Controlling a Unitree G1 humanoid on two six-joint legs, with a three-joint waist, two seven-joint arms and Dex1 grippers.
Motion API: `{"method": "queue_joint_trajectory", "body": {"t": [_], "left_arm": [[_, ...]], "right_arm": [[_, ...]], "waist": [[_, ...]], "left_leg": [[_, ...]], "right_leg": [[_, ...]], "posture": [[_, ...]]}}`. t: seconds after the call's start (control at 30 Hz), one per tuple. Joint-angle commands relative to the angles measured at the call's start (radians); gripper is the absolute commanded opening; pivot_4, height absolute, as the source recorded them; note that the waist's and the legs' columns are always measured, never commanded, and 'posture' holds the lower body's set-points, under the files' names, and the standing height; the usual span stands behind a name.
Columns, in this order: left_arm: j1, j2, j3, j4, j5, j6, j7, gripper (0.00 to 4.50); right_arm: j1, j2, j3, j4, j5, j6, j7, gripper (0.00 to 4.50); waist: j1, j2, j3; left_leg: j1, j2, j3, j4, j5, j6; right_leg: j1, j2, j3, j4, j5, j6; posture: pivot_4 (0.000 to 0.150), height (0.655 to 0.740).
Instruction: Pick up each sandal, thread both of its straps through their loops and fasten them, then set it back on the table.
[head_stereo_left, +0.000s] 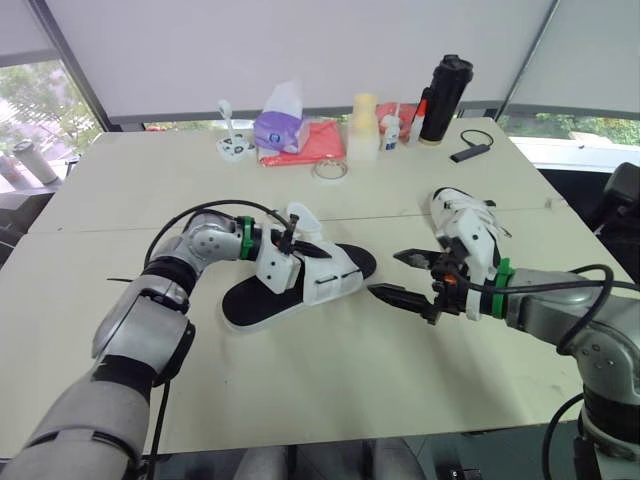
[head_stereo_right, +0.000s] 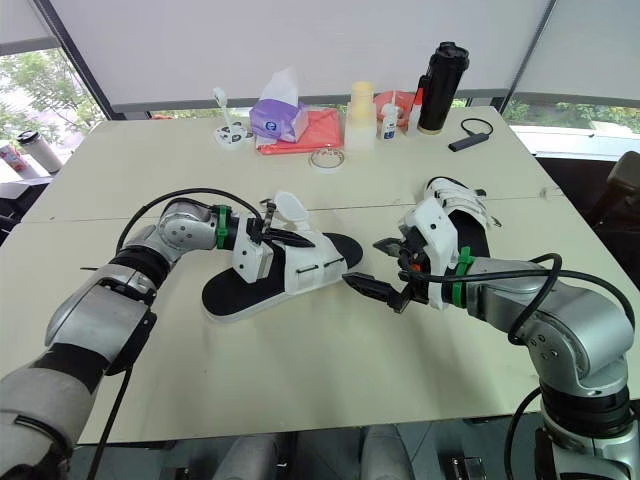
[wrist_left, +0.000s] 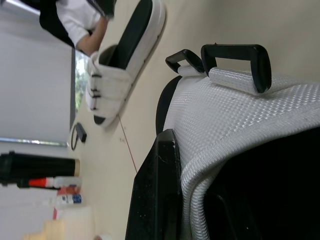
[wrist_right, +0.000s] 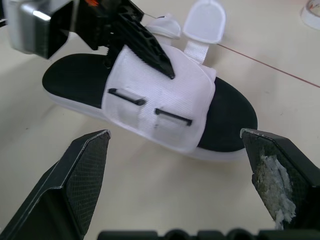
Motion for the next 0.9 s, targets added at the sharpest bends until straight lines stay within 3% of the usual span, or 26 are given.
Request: {"method": "queue_joint_trajectory", "body": {"t": [0.03, 0.1, 0.13, 0.23, 0.37, 0.6, 0.9], "left_arm": [[0.002, -0.003, 0.013, -0.011, -0.047, -0.017, -0.022, 0.06], [0.009, -0.005, 0.014, -0.013, -0.055, -0.020, -0.031, 0.06], [0.016, -0.004, 0.011, -0.016, -0.060, -0.024, -0.040, 0.36], [0.039, 0.007, 0.001, -0.025, -0.056, -0.042, -0.053, 1.47], [0.075, 0.049, 0.001, -0.042, -0.016, -0.058, -0.021, 3.48], [0.169, 0.106, 0.035, -0.101, -0.024, 0.105, 0.020, 3.48], [0.245, 0.100, 0.071, -0.210, -0.026, 0.212, 0.108, 3.48]], "right_arm": [[-0.005, -0.018, -0.027, -0.031, 0.019, -0.026, -0.006, 4.50], [-0.004, -0.019, -0.026, -0.029, 0.022, -0.028, -0.008, 4.50], [-0.004, -0.021, -0.025, -0.029, 0.023, -0.030, -0.010, 4.50], [-0.006, -0.024, -0.020, -0.026, 0.025, -0.034, -0.012, 4.50], [-0.014, -0.026, -0.005, -0.015, 0.019, -0.044, -0.010, 4.50], [-0.012, -0.023, 0.007, -0.013, 0.022, -0.057, -0.017, 4.50], [-0.019, -0.025, 0.021, -0.003, 0.019, -0.065, -0.014, 4.50]], "waist": [[-0.001, 0.000, 0.000], [-0.002, 0.000, 0.000], [-0.002, 0.000, 0.000], [-0.002, 0.000, 0.000], [-0.003, 0.000, 0.000], [-0.001, 0.000, 0.000], [0.001, 0.000, 0.000]], "left_leg": [[0.000, 0.000, 0.000, 0.000, 0.000, 0.000], [0.000, 0.000, 0.000, 0.000, 0.000, 0.000], [0.000, 0.000, 0.000, 0.000, 0.000, 0.000], [0.000, 0.000, 0.000, 0.000, 0.000, 0.000], [0.001, 0.000, 0.000, 0.000, 0.000, 0.000], [0.004, 0.000, 0.000, 0.000, 0.000, 0.000], [0.007, 0.000, -0.001, 0.001, 0.000, 0.000]], "right_leg": [[0.000, 0.000, 0.000, 0.000, 0.000, 0.000], [0.000, 0.000, 0.000, 0.000, 0.000, 0.000], [0.000, 0.000, 0.000, 0.001, 0.000, 0.000], [0.000, 0.000, 0.000, 0.001, 0.000, 0.000], [0.000, 0.000, 0.000, 0.001, 0.000, 0.000], [0.002, 0.000, 0.000, 0.003, 0.000, 0.000], [0.005, 0.000, 0.000, 0.003, 0.000, 0.000]], "posture": [[0.150, 0.7296], [0.150, 0.7296], [0.150, 0.7296], [0.150, 0.7296], [0.150, 0.7296], [0.150, 0.7296], [0.150, 0.7296]]}}
